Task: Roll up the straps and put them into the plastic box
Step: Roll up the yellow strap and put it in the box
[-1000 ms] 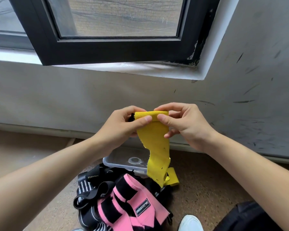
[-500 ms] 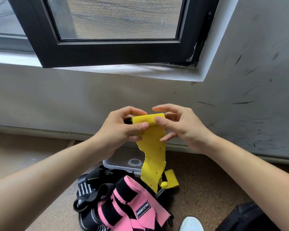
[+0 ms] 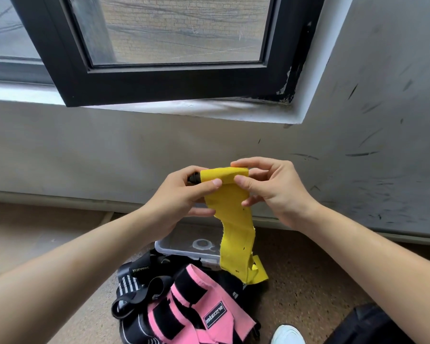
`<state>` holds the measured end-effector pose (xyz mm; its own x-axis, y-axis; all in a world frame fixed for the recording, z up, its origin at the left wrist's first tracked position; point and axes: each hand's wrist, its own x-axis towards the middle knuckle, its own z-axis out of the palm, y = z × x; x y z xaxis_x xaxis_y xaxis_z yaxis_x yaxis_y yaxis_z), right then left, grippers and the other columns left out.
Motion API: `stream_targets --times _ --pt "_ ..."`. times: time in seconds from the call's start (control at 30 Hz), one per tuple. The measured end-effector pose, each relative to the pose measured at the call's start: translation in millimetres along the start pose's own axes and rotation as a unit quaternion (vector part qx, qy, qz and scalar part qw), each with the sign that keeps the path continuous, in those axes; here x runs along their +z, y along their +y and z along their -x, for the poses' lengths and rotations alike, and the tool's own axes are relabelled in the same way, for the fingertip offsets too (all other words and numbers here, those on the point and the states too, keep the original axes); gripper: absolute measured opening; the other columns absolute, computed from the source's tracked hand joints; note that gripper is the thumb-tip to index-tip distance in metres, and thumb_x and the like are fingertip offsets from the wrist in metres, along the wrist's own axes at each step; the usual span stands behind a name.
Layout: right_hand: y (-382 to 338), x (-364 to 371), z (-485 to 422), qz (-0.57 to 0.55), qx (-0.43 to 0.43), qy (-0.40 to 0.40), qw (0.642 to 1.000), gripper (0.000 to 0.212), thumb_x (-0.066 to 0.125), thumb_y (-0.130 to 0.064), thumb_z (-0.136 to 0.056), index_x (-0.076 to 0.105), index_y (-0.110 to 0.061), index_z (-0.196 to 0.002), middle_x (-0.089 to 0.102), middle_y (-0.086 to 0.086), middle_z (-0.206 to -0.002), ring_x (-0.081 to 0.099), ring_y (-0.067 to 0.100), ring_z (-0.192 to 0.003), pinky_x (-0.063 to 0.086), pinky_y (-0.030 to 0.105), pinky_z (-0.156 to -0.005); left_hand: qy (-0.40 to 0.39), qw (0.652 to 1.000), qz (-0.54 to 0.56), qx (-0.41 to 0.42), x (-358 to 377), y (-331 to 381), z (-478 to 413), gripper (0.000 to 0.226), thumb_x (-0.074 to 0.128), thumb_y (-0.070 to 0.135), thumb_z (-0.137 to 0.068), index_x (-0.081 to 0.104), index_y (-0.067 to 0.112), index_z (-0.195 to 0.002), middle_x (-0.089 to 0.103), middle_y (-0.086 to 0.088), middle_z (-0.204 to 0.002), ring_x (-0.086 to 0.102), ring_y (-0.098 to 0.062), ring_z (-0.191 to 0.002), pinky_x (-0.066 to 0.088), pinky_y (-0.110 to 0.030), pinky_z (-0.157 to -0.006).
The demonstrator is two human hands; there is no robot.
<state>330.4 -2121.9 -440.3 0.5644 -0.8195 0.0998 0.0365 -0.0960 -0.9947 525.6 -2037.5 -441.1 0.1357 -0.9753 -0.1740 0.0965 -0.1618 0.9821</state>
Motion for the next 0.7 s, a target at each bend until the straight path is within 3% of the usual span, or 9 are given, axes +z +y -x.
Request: stream_targets --times 0.1,0.17,0.27,0.33,0.4,0.53,0.7 --pt "2 -1 0 0.017 -0.026 0.015 0.999 0.027 0.073 0.003 -0.086 0.077 -0.012 -0.108 0.078 0.013 -0.096 0.075 0.021 -0.085 0.061 0.029 -0.057 -0.003 1.000 0.023 -0.017 1 2 -1 0.045 0.076 0.039 -0.078 0.071 0.013 -0.115 0.068 -0.012 -0.108 0.072 -0.028 -0.101 0.062 -0.033 -0.073" --pt "3 1 0 0.027 -0.042 0.015 0.999 0.028 0.074 0.006 -0.084 0.078 -0.013 -0.104 0.076 0.020 -0.095 0.073 0.024 -0.082 0.061 0.029 -0.058 0.003 1.000 0.021 -0.016 3 3 -1 0.046 0.075 0.042 -0.076 0.073 0.013 -0.112 0.068 -0.011 -0.106 0.073 -0.025 -0.096 0.061 -0.031 -0.072" --pt "4 1 -1 0.044 -0.055 0.004 0.998 0.030 0.075 0.007 -0.084 0.078 -0.013 -0.105 0.074 0.026 -0.094 0.072 0.025 -0.077 0.061 0.030 -0.057 0.007 1.000 0.026 -0.003 2 3 -1 0.040 0.077 0.035 -0.076 0.074 0.013 -0.109 0.068 -0.007 -0.101 0.071 -0.014 -0.089 0.059 -0.026 -0.070" --pt "3 -1 -1 0.049 -0.041 -0.016 0.998 0.039 0.077 0.004 -0.084 0.074 -0.015 -0.118 0.074 0.021 -0.099 0.074 0.024 -0.082 0.061 0.031 -0.056 0.001 0.999 0.038 0.006 0 3 -1 0.040 0.080 0.029 -0.073 0.073 0.014 -0.109 0.069 -0.009 -0.099 0.070 -0.014 -0.086 0.058 -0.024 -0.069" --pt "1 -2 -1 0.045 -0.001 -0.039 0.998 0.051 0.080 -0.008 -0.083 0.067 -0.021 -0.131 0.073 0.015 -0.107 0.075 0.025 -0.092 0.062 0.034 -0.056 -0.007 0.999 0.040 0.019 -2 3 -1 0.041 0.081 0.023 -0.071 0.072 0.014 -0.110 0.071 -0.011 -0.098 0.070 -0.016 -0.086 0.058 -0.025 -0.069" --pt "-2 0 0 0.065 0.051 -0.058 0.995 0.039 0.067 -0.038 -0.089 0.070 -0.020 -0.123 0.071 0.010 -0.107 0.072 0.024 -0.100 0.063 0.039 -0.058 -0.004 0.998 0.017 0.061 -2 -1 -1 0.034 0.079 0.006 -0.079 0.069 0.014 -0.110 0.074 -0.005 -0.096 0.071 -0.014 -0.087 0.058 -0.025 -0.070" --pt "-7 -1 1 0.067 0.019 -0.050 0.996 0.032 0.069 -0.028 -0.090 0.071 -0.011 -0.116 0.072 0.019 -0.102 0.073 0.024 -0.089 0.061 0.033 -0.053 -0.007 0.995 -0.019 0.096 -2 -1 -1 0.038 0.077 0.001 -0.085 0.067 0.016 -0.118 0.072 -0.004 -0.099 0.071 -0.016 -0.088 0.063 -0.032 -0.072"
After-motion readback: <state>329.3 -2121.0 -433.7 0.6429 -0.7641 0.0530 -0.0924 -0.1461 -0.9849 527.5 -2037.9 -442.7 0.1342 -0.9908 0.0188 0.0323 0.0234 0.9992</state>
